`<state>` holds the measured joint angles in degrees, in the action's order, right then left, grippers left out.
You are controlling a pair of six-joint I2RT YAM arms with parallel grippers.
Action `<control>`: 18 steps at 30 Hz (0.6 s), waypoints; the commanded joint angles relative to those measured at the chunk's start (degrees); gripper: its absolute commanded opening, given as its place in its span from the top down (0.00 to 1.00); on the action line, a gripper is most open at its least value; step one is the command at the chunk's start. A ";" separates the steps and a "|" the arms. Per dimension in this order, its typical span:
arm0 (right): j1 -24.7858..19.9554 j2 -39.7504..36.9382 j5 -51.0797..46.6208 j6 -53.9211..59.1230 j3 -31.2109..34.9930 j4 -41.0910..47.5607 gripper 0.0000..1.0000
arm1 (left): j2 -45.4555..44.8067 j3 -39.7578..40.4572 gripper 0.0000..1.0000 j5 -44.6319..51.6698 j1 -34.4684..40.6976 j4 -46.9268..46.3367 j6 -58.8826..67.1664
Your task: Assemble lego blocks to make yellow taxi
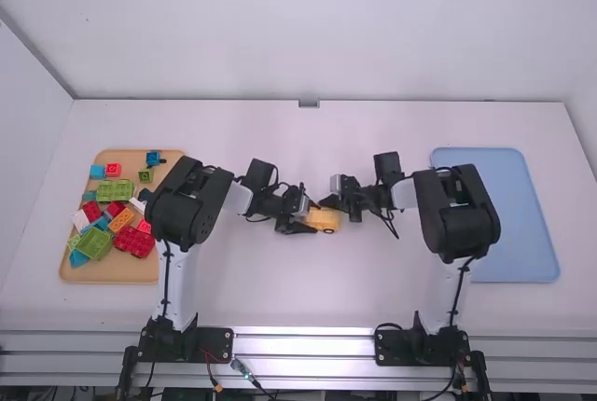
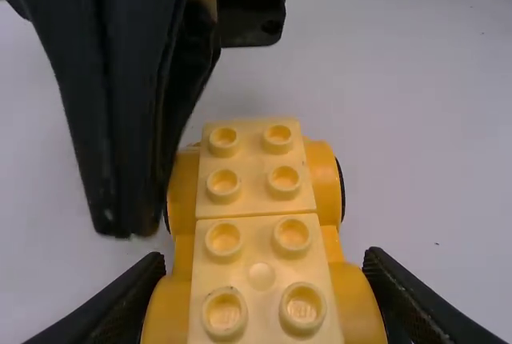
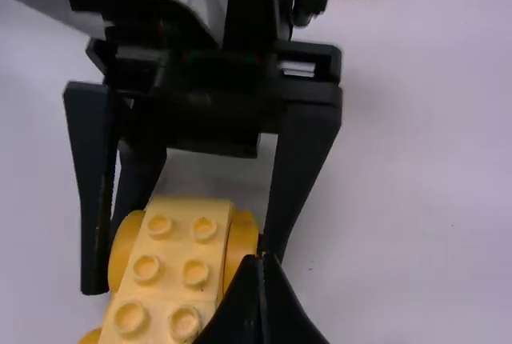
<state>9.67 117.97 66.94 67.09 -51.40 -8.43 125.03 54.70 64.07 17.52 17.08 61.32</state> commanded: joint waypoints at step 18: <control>-1.27 -5.57 -2.12 7.69 0.37 16.46 1.00 | 1.31 -0.33 0.73 -9.49 0.17 0.96 -2.86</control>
<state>7.77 113.43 67.00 73.76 -51.24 7.70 125.03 54.92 62.30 17.52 18.74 58.22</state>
